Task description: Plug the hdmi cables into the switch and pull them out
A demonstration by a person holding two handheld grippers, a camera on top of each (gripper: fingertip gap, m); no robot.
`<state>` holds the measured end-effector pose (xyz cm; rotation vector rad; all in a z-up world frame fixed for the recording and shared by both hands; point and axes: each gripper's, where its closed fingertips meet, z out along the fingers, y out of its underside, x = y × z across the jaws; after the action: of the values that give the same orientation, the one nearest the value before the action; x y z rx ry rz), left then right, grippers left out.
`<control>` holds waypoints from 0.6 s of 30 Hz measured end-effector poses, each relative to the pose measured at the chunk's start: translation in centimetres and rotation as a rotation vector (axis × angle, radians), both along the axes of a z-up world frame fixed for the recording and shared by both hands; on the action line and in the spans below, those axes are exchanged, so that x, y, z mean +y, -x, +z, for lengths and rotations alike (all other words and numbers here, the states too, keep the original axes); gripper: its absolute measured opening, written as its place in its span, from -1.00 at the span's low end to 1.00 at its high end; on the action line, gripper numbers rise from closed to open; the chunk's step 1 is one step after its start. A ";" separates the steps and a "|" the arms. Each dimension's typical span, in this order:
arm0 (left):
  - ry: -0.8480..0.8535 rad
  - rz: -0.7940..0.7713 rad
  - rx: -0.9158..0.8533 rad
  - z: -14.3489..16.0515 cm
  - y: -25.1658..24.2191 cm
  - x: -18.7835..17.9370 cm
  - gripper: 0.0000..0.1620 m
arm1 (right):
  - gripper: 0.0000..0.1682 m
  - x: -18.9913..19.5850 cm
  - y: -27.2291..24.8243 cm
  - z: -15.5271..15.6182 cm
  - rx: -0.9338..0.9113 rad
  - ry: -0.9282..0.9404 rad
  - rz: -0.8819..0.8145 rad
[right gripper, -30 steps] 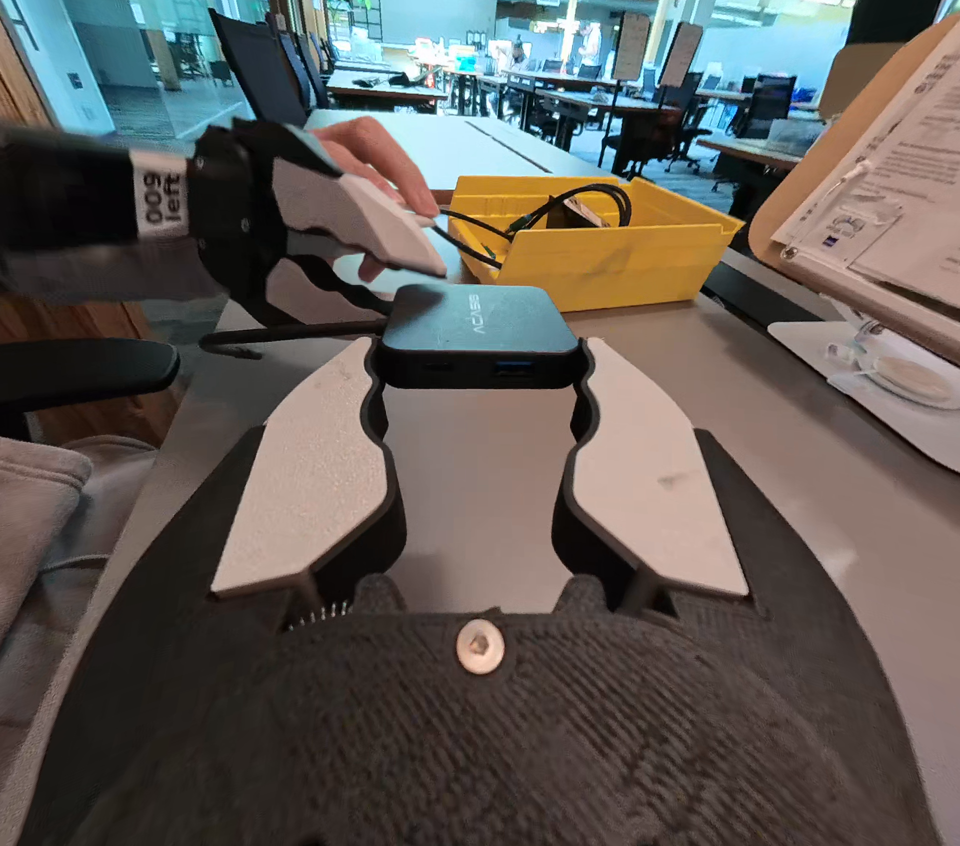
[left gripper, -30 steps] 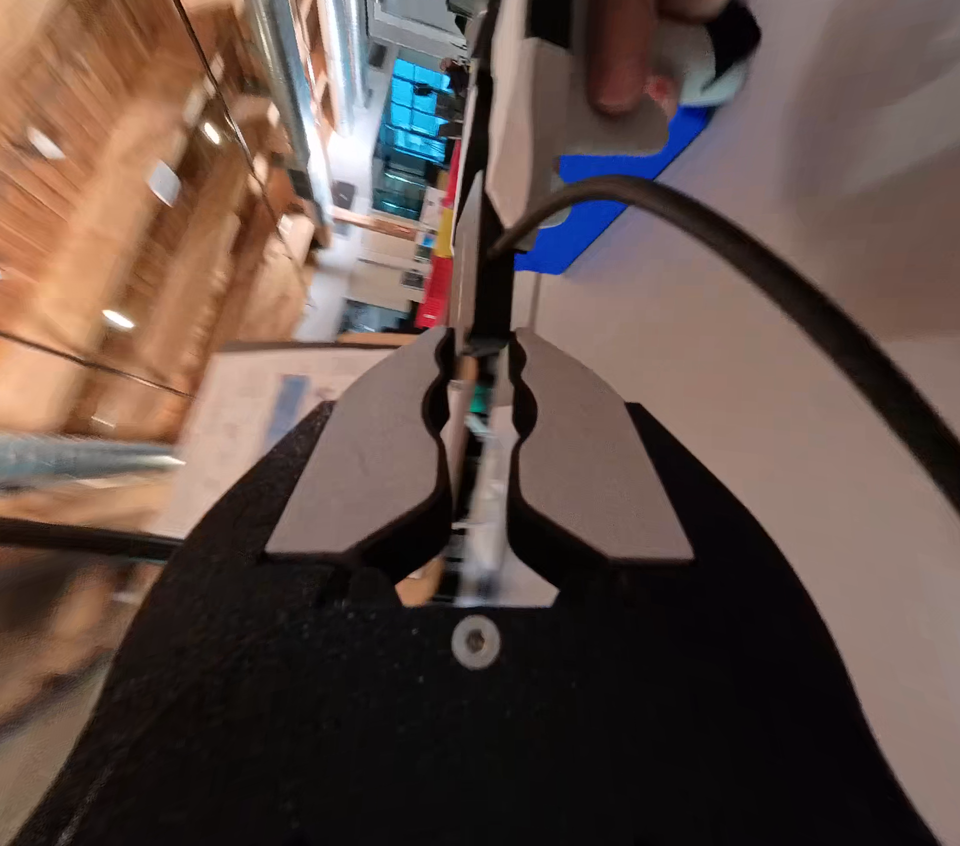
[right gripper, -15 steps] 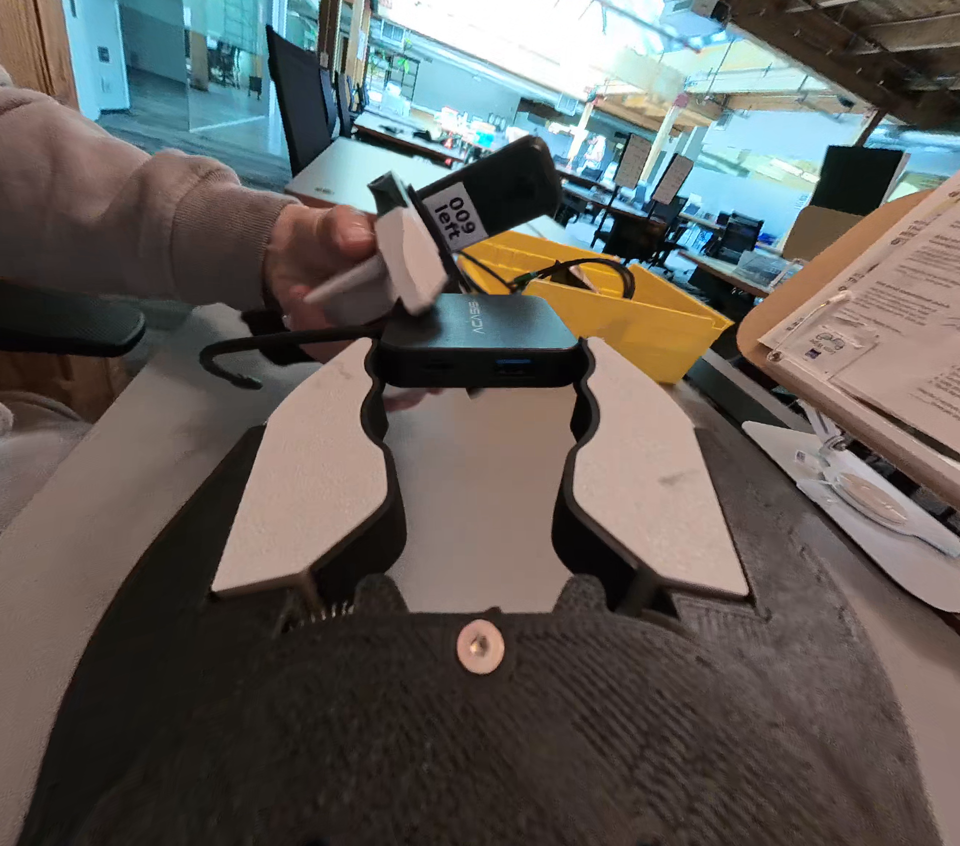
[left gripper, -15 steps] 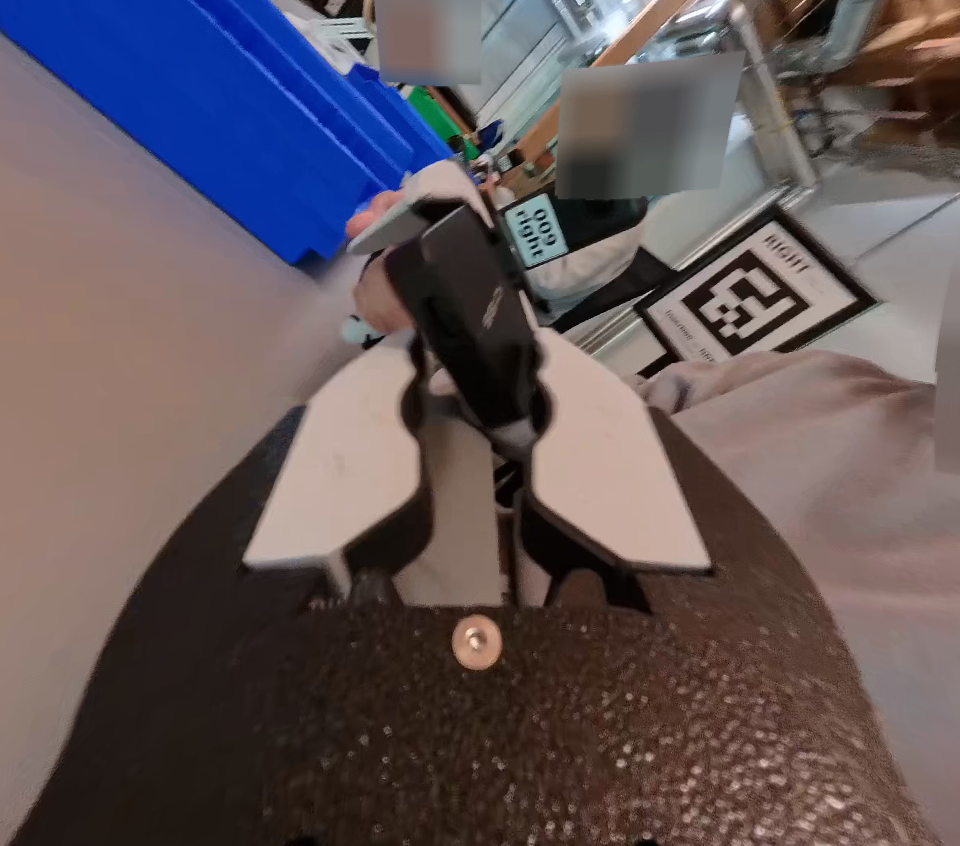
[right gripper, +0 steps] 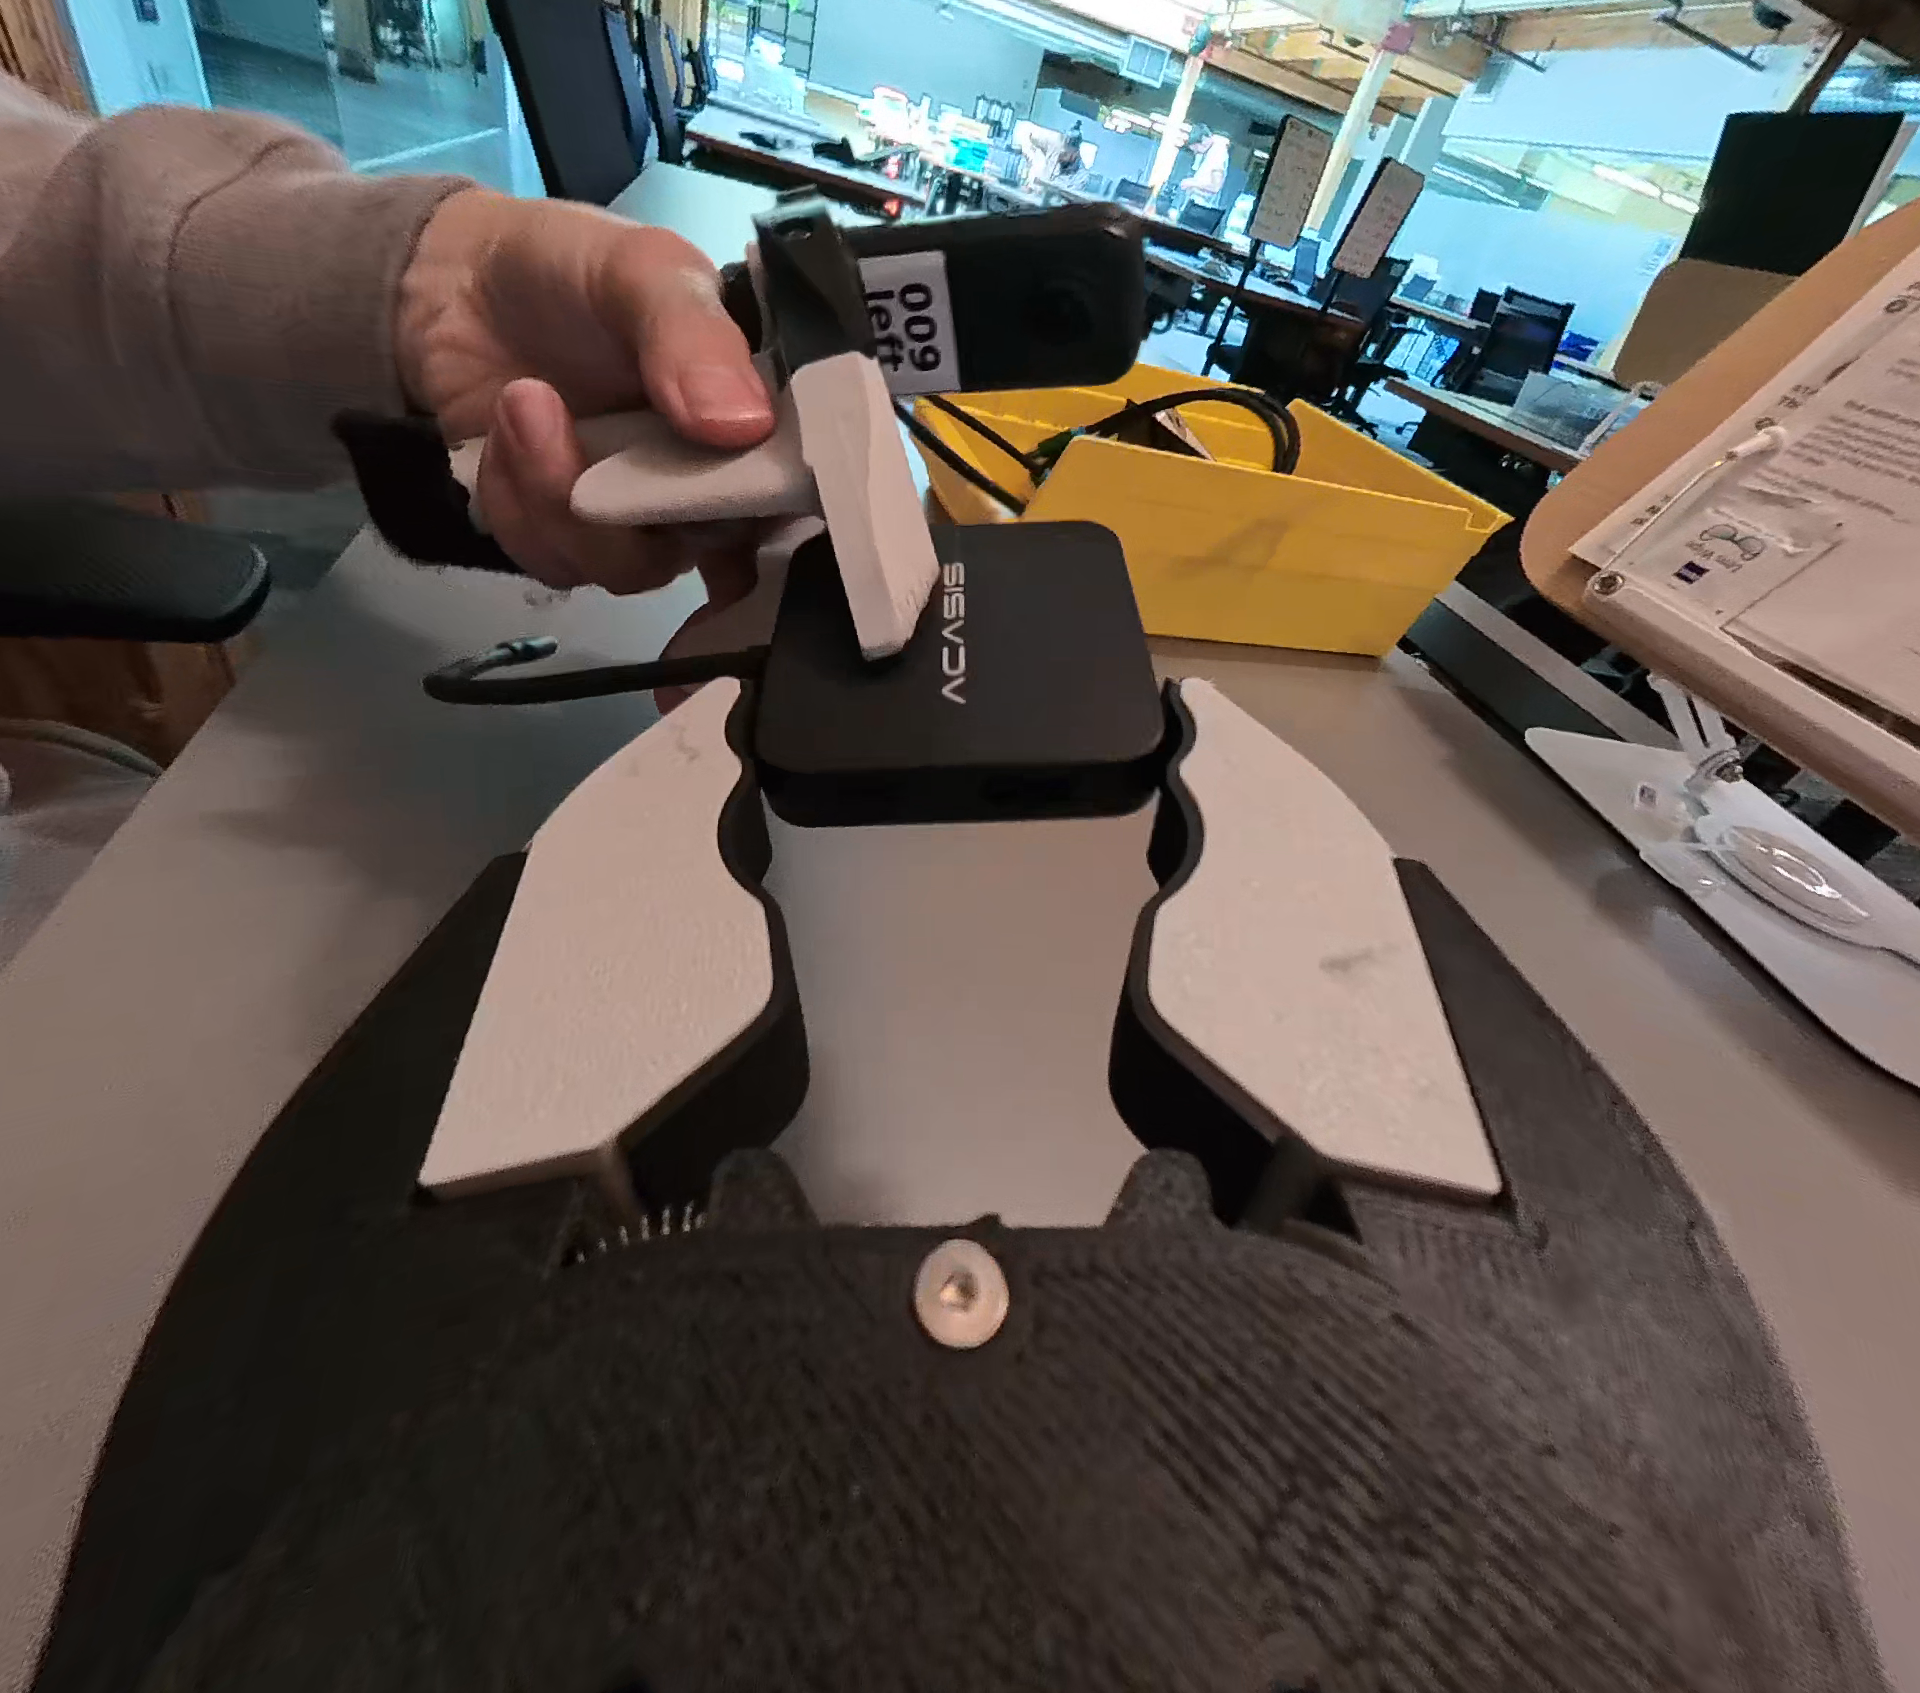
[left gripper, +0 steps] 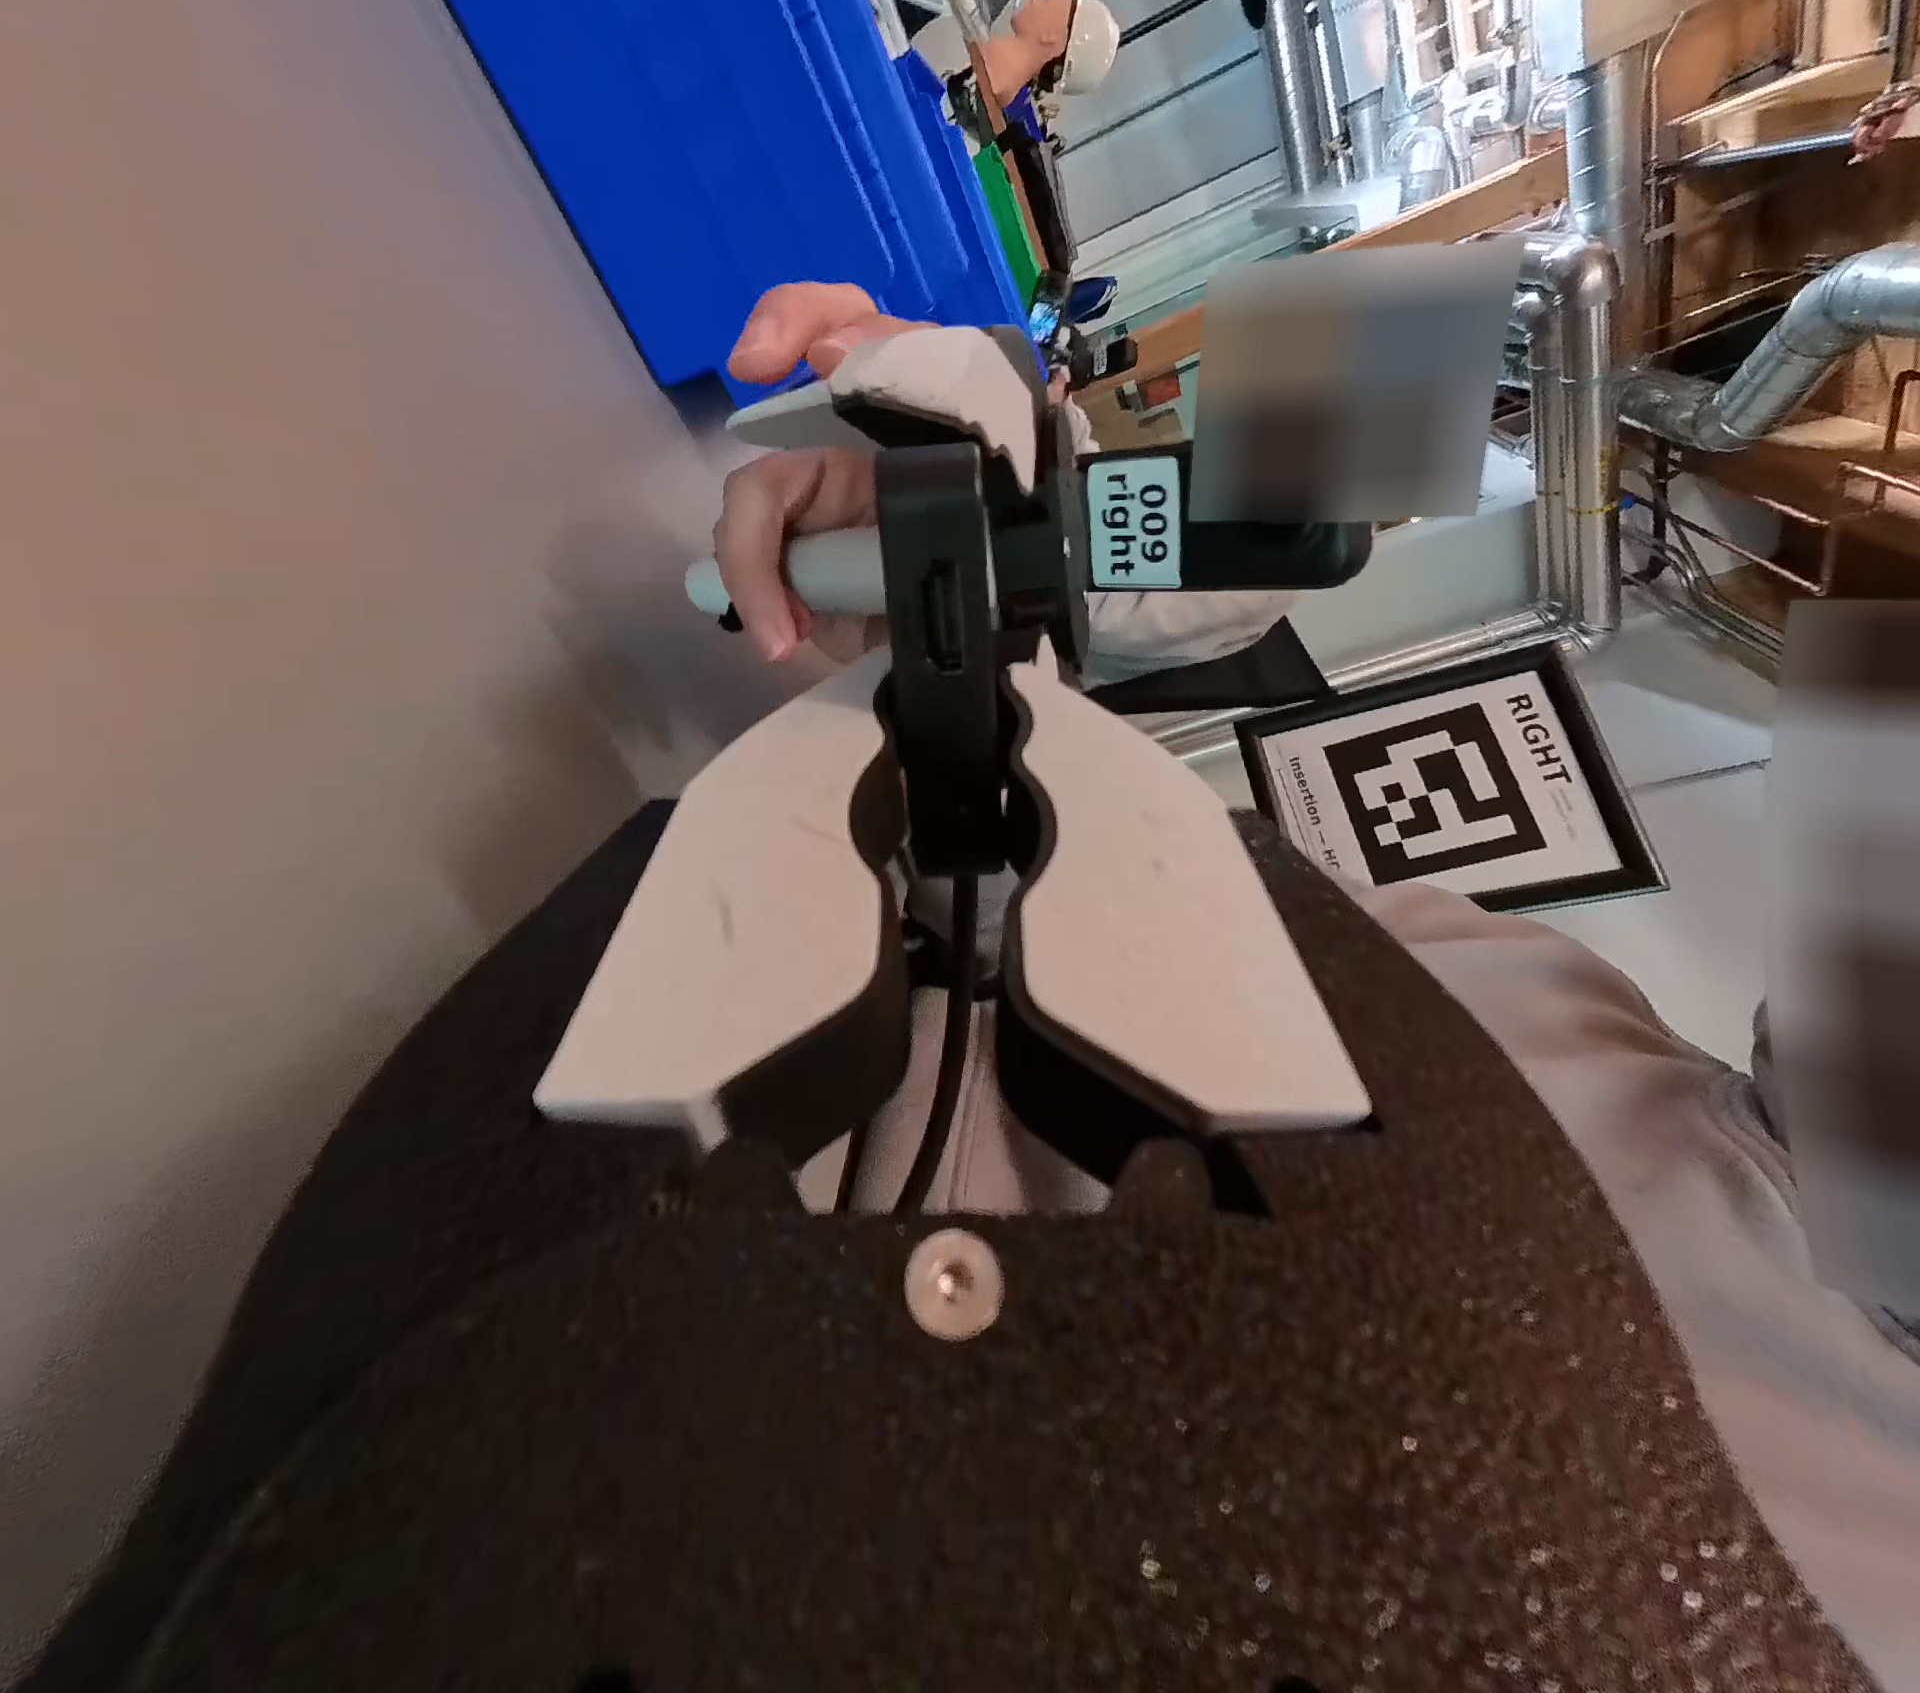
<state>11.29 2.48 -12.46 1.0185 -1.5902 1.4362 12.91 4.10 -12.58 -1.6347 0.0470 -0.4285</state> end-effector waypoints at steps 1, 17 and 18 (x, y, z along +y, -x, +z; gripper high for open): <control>-0.009 -0.005 0.010 -0.2 0.1 -0.1 -0.84 | -0.14 0.0 0.0 -0.2 -0.010 0.015 0.001; -0.104 0.131 -0.104 -0.7 -1.1 -0.1 -0.75 | -0.13 0.4 -0.4 -1.6 0.032 0.135 -0.074; -0.126 0.160 -0.136 -0.6 -1.5 0.2 -0.63 | -0.13 0.4 -0.4 -1.7 0.058 0.127 -0.066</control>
<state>12.74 2.73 -13.03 1.1646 -1.7487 1.5564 13.28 4.52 -14.30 -1.7746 0.1203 -0.4418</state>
